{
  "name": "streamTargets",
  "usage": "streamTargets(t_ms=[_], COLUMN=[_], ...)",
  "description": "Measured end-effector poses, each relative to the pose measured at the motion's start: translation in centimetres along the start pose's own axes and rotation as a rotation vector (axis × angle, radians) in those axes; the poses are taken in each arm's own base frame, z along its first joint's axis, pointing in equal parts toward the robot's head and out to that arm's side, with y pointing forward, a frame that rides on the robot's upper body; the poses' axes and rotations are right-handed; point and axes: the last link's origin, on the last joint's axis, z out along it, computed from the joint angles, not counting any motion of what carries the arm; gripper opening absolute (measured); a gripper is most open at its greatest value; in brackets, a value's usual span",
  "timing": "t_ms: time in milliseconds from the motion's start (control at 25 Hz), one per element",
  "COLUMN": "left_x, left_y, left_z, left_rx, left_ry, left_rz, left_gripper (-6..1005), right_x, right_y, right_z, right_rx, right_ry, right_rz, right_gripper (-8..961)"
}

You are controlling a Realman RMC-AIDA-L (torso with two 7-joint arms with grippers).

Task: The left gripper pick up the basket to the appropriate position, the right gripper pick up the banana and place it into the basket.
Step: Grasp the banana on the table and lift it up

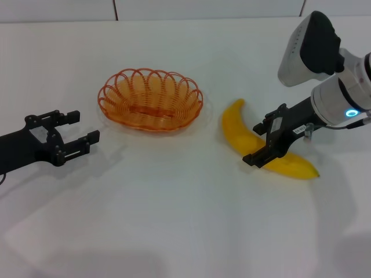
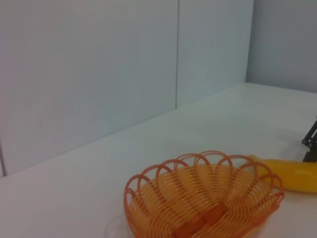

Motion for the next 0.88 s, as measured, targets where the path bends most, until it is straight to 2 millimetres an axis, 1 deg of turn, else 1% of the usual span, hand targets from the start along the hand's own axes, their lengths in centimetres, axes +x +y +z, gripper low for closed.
streamTargets(t_ms=[560, 800, 880], left_x=[0.05, 0.06, 0.07], left_y=[-0.02, -0.03, -0.03], left_z=[0.01, 0.02, 0.03], left_rx=[0.001, 0.001, 0.001], left_ry=[0.003, 0.002, 0.003], left_rz=[0.0, 0.0, 0.0], left_gripper=[668, 668, 668], right_x=[0.06, -0.04, -0.16], right_y=[0.0, 0.03, 0.02], right_z=[0.02, -0.01, -0.03], right_rx=[0.0, -0.004, -0.003], right_ry=[0.012, 0.013, 0.012], right_rz=[0.004, 0.012, 0.016], right_gripper=[848, 740, 663])
